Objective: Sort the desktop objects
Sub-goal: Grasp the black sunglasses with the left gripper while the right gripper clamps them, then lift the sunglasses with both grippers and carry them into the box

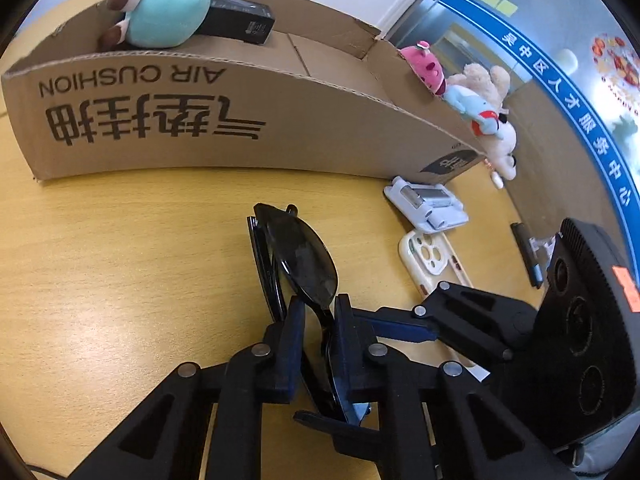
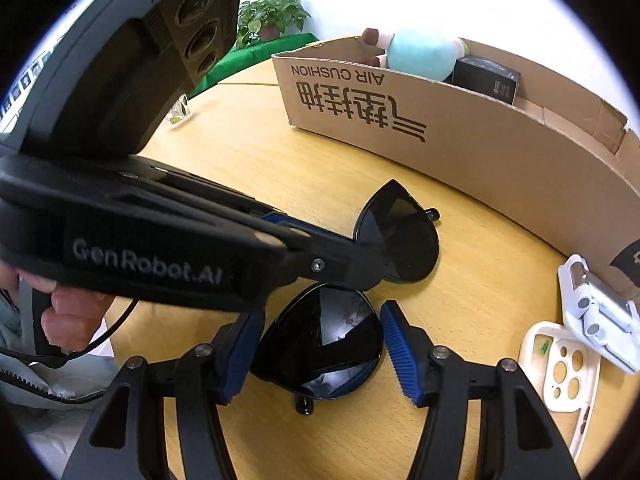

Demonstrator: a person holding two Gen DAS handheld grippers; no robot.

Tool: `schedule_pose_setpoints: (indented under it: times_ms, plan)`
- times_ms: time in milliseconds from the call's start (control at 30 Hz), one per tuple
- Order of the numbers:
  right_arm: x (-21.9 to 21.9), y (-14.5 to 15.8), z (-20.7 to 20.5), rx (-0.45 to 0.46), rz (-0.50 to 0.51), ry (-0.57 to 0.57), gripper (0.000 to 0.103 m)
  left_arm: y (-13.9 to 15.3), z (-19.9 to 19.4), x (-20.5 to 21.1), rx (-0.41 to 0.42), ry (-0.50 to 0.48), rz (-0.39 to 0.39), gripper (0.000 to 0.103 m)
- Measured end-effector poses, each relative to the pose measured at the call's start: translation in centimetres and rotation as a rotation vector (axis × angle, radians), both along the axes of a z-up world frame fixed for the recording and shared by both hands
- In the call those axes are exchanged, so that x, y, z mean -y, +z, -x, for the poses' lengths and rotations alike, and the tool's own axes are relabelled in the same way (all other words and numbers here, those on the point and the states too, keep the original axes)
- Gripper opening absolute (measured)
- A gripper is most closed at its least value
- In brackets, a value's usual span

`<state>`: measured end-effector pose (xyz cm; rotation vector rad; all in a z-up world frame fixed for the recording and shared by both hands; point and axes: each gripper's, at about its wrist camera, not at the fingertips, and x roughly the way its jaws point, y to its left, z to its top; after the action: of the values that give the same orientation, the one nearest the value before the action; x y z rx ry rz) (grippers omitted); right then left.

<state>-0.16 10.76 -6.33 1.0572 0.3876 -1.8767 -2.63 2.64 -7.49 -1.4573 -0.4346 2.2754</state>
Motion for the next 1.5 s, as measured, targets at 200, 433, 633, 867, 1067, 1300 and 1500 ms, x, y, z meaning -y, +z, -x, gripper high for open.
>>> schedule_pose_setpoints:
  times_ms: [200, 433, 633, 867, 1067, 1300, 1500]
  plan:
    - [-0.4, 0.3, -0.4, -0.001, 0.016, -0.005, 0.059, 0.5, -0.2, 0.1, -0.008, 0.007, -0.028, 0.011]
    - [-0.7, 3.1, -0.7, -0.070, 0.063, -0.017, 0.058, 5.3, -0.6, -0.5, -0.117, -0.002, -0.019, 0.007]
    - [-1.6, 8.4, -0.3, -0.184, 0.150, -0.041, 0.058, 11.9, -0.1, -1.1, -0.267, -0.035, -0.012, 0.007]
    - [-2.4, 16.0, 2.6, -0.377, 0.207, -0.069, 0.056, 21.2, 3.2, -3.0, -0.479, -0.114, 0.013, 0.004]
    - [-2.1, 22.8, 6.6, -0.513, 0.227, -0.101, 0.051, 28.2, 7.9, -3.5, -0.592, -0.140, 0.023, 0.004]
    - [-1.4, 29.4, 11.5, -0.600, 0.212, -0.083, 0.044, 34.2, 13.7, -3.6, -0.659, -0.148, 0.001, 0.004]
    - [-0.3, 31.4, 17.1, -0.578, 0.198, -0.078, 0.044, 35.5, 20.5, -3.6, -0.641, -0.135, 0.001, 0.004]
